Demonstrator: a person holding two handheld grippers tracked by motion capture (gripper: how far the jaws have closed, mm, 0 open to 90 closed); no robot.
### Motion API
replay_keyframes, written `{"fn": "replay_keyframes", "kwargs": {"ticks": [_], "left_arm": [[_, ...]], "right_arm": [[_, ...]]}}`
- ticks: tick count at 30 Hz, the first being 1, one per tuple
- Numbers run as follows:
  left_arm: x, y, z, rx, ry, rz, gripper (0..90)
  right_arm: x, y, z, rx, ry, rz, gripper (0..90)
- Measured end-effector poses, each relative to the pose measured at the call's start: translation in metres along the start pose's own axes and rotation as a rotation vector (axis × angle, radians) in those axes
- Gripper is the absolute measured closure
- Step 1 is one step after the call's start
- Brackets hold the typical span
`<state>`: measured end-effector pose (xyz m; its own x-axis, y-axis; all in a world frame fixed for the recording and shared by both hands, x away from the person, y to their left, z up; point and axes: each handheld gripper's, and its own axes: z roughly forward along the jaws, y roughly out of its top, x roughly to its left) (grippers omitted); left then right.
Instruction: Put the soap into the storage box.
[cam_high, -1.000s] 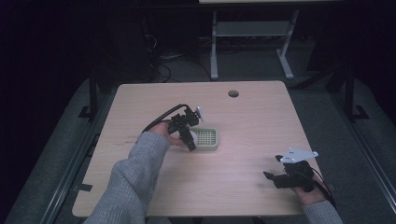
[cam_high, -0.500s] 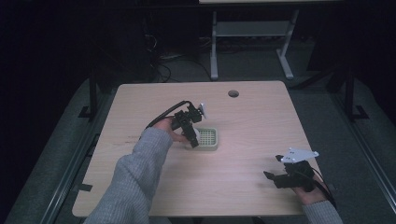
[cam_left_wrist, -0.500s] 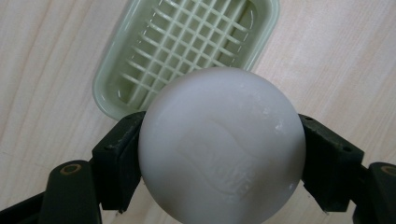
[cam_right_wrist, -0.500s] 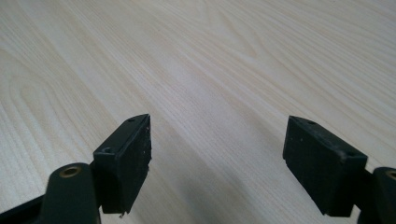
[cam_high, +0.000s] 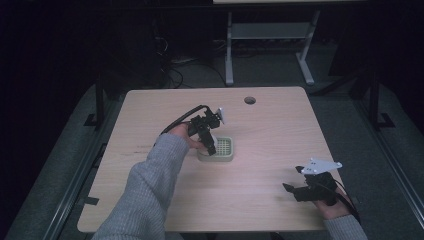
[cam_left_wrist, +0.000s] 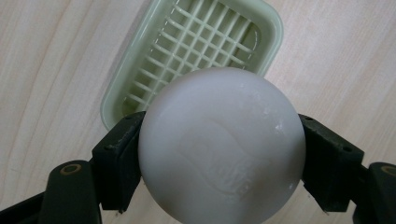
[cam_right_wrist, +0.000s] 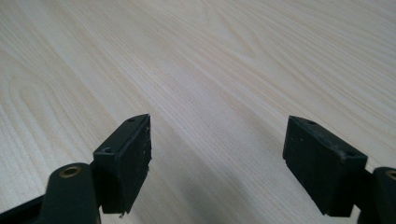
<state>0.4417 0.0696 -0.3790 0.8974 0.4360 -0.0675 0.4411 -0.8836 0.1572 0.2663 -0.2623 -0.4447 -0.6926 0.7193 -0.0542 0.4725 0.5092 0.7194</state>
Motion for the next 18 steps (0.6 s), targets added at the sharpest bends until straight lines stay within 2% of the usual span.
{"fn": "replay_keyframes", "kwargs": {"ticks": [8,11,12,18], "left_arm": [[0.004,0.007,0.001,-0.010,0.006,-0.014,23.8],[0.004,0.012,0.002,-0.003,0.006,-0.008,23.8],[0.004,0.015,0.003,-0.003,0.004,-0.010,23.8],[0.006,0.021,0.006,0.002,-0.002,-0.013,23.8]], "right_arm": [[0.000,0.001,0.000,0.002,-0.001,-0.018,23.1],[-0.001,0.000,0.000,0.004,-0.003,-0.015,23.1],[0.000,0.000,0.000,-0.004,0.002,0.003,23.1],[-0.001,-0.001,-0.001,-0.005,0.001,0.005,23.1]]}}
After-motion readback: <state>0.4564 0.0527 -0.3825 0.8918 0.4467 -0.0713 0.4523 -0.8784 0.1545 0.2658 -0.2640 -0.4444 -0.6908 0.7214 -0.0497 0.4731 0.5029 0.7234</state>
